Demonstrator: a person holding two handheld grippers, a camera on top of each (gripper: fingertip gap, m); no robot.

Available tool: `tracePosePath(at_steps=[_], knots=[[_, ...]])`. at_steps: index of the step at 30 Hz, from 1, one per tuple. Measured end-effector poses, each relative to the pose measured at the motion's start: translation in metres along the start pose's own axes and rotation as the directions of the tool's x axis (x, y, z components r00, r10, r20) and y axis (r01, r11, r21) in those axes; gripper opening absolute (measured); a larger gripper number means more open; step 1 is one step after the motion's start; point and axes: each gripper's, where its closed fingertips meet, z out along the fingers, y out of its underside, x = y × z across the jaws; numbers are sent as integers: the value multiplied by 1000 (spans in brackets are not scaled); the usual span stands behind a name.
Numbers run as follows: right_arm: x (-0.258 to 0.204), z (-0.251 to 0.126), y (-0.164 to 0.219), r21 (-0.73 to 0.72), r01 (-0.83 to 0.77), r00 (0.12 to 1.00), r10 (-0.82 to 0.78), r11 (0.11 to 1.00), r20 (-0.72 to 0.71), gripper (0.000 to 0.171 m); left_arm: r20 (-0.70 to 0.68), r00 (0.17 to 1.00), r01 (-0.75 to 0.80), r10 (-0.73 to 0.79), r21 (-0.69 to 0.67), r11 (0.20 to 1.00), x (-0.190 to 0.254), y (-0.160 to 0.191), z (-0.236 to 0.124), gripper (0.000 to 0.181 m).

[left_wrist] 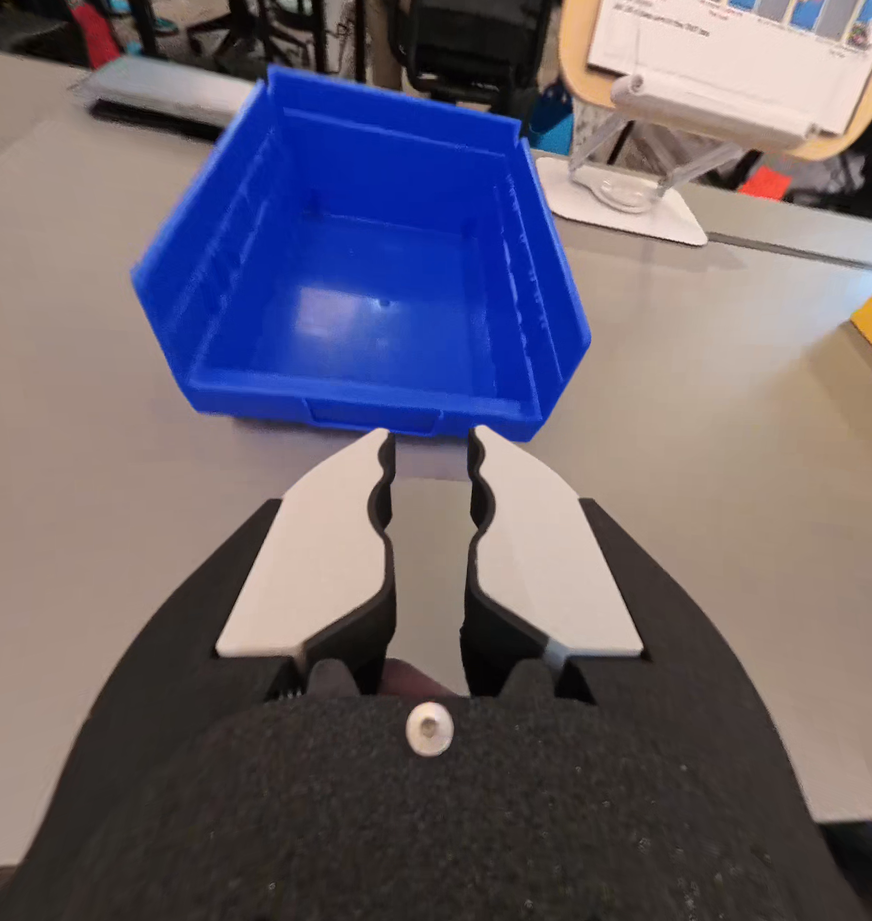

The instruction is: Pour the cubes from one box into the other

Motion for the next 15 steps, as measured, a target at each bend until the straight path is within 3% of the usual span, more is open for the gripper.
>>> tracePosePath(at_steps=[2, 4, 9, 15], knots=[[28, -29, 34, 41, -89, 995, 91, 995, -49, 23, 4, 999, 39, -39, -37, 999, 8, 25, 11, 26], [43, -41, 65, -93, -112, 992, 106, 989, -66, 31, 16, 999, 36, -35, -64, 997, 12, 34, 16, 26], [68, -48, 70, -110, -102, 989, 88, 989, -120, 32, 64, 997, -47, 48, -13, 999, 7, 27, 16, 26], [66, -44, 78, -140, -39, 990, 20, 989, -138, 32, 66, 997, -38, 41, -45, 998, 1, 34, 16, 25]])
